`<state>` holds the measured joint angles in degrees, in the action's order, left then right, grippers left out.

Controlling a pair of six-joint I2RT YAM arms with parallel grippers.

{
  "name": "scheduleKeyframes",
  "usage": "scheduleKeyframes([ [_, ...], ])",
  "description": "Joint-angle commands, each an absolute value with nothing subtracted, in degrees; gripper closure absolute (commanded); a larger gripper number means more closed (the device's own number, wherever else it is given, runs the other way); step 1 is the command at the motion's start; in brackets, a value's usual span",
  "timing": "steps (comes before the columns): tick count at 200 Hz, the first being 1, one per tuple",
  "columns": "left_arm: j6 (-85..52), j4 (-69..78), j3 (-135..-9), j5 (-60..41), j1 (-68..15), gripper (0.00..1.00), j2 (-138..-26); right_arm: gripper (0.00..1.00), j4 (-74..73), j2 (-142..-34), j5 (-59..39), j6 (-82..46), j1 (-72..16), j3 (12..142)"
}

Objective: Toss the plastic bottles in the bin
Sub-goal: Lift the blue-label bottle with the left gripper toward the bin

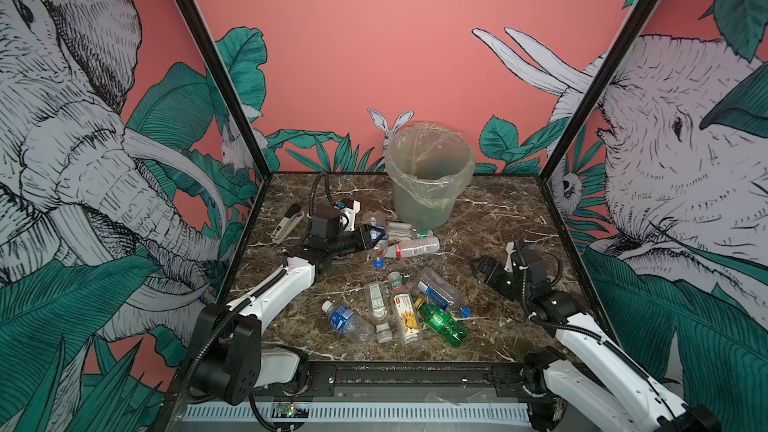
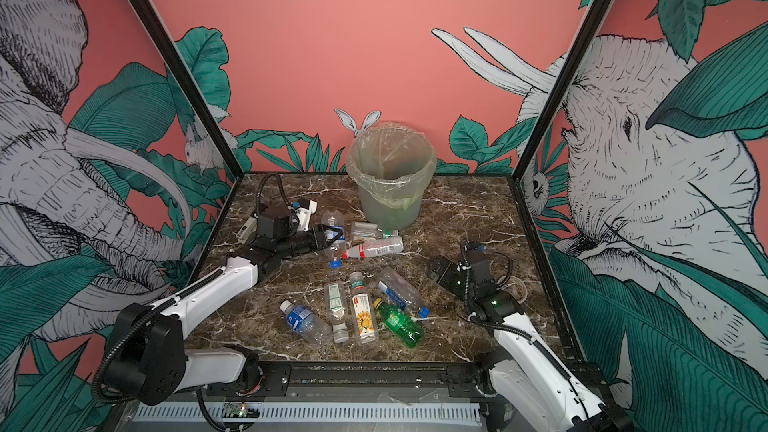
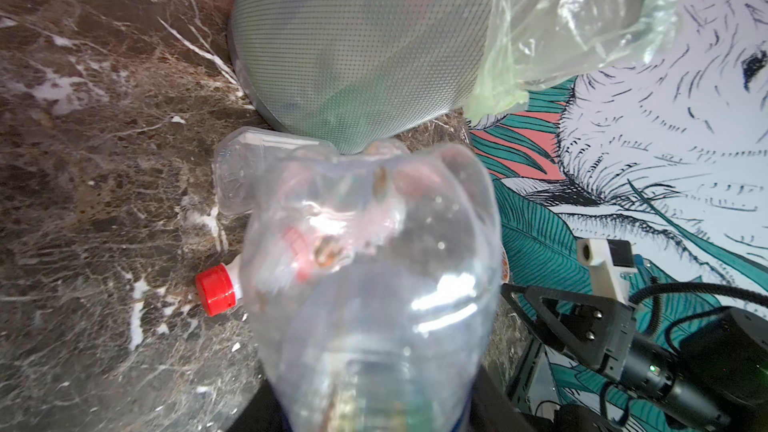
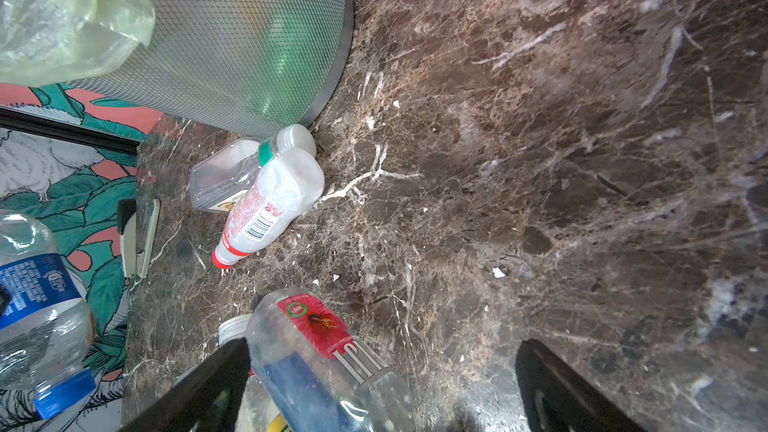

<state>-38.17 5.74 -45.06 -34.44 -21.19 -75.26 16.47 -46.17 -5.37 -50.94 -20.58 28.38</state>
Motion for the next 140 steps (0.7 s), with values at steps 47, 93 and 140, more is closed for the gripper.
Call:
scheduleKeyframes([
  [47, -46.99, 28.69, -42.33, -44.03, -20.51, 0.54, -77.61, 0.01, 14.16, -46.06, -6.59, -52.40, -20.30, 27.48],
  [93, -49.81, 41.01, -35.63, -41.69, -20.31, 0.54, -78.31, 0.01, 15.05, -45.70, -6.25, -52.40, -20.30, 27.69],
  [140, -52.31, 47.59, -30.41, -40.60, -20.20, 0.54, -77.23, 0.01, 15.46, -45.70, -5.49, -52.30, -20.30, 27.90],
])
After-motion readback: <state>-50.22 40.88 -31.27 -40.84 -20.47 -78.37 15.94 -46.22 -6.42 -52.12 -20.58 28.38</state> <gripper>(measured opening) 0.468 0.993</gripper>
